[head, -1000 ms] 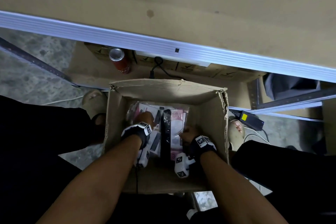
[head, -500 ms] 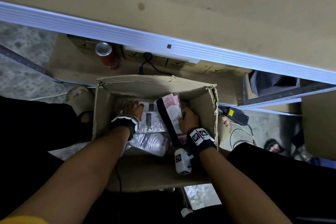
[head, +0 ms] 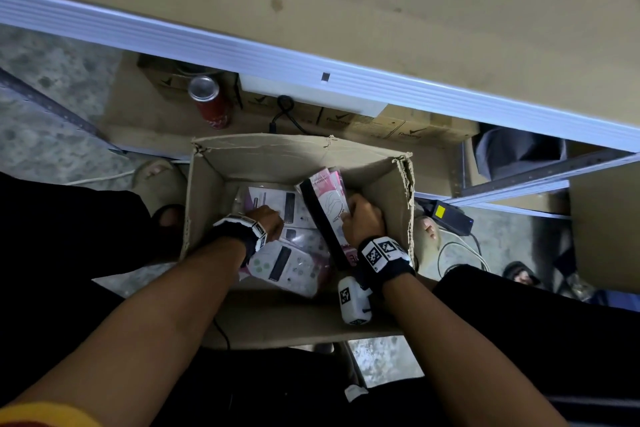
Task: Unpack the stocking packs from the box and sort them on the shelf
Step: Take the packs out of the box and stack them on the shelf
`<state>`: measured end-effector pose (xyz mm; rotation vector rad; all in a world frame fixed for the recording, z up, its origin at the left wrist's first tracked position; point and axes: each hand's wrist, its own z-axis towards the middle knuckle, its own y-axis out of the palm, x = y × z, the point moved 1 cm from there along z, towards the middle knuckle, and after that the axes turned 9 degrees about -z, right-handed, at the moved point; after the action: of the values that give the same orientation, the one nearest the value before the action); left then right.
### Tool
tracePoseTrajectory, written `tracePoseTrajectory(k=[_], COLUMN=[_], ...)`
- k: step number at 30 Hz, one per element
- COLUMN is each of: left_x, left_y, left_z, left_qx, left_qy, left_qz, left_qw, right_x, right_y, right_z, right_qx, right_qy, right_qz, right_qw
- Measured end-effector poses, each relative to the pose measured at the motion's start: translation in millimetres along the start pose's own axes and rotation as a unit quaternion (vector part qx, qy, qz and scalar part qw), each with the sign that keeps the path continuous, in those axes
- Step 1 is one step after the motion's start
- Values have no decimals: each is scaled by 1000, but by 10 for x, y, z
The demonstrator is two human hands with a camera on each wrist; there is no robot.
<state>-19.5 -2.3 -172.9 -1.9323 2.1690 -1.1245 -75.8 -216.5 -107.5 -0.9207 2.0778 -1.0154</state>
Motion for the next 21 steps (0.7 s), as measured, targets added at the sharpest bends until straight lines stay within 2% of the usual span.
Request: tracePoseTrajectory(k=[6, 14, 18, 21], left_x=[109, 166, 276, 416], left_y=[93, 7, -139, -257], left_z=[-37, -137, -262, -451], left_qx=[30, -16, -1, 25], left_qy=[5, -4, -9, 6], left_qz=[90, 69, 37, 18], left_qw=[996, 997, 999, 1000], right_x=[-9, -62, -144, -261], right_y=[-8, -55, -177, -349], right_z=[-12, -11, -46, -99], right_qx=[-3, -20, -14, 22], right_qy=[-5, -11, -60, -115], right_qz=[2, -1, -42, -79], right_qw=[1000, 1000, 997, 990])
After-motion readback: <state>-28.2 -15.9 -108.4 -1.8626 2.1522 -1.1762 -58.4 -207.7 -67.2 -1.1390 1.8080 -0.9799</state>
